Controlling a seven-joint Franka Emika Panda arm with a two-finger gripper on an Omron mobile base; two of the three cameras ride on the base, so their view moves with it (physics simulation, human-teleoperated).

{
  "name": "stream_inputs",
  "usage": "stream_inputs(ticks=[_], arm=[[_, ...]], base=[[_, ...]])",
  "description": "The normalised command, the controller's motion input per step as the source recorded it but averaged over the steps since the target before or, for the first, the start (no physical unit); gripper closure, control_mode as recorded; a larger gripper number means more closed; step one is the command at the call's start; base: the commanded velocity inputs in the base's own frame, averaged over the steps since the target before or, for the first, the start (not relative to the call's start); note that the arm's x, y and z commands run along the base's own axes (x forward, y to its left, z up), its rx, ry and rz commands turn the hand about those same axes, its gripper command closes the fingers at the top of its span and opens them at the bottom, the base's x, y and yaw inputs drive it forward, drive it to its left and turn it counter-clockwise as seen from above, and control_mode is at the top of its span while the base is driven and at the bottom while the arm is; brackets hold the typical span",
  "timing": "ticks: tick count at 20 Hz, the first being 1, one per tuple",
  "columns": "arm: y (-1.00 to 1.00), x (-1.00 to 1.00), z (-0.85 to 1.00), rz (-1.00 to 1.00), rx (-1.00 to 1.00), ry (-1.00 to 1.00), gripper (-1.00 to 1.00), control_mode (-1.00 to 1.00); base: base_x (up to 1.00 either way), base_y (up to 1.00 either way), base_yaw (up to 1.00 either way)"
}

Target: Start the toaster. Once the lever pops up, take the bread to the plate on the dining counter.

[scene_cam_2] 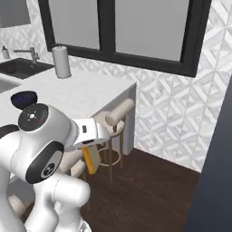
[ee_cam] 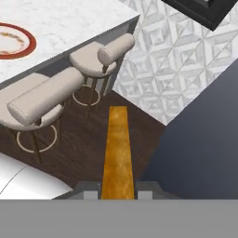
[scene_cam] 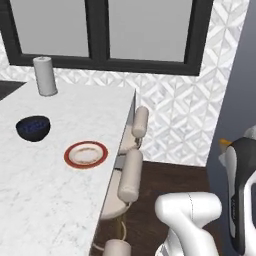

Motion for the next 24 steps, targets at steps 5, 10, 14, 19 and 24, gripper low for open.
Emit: stream_inputs(ticks=[5, 10, 14, 19, 24], arm=[[0.0, 0.0, 0.0, 0.0, 0.0, 0.0, 1.0, 1.0], [0.0, 0.0, 0.0, 0.0, 0.0, 0.0, 1.0, 1.0], [0.0, 0.0, 0.0, 0.0, 0.0, 0.0, 1.0, 1.0], [-0.05, 0.12, -0.08, 0.2, 0.0, -0.02, 1.0, -1.0], [-0.12, 0.37, -0.03, 0.43, 0.03, -0.02, 1.0, -1.0]], base=[[0.37, -0.01, 0.53], [0.05, -0.03, 0.62], [0.28, 0.0, 0.59], [0.2, -0.02, 0.33], [0.0, 0.0, 0.0]])
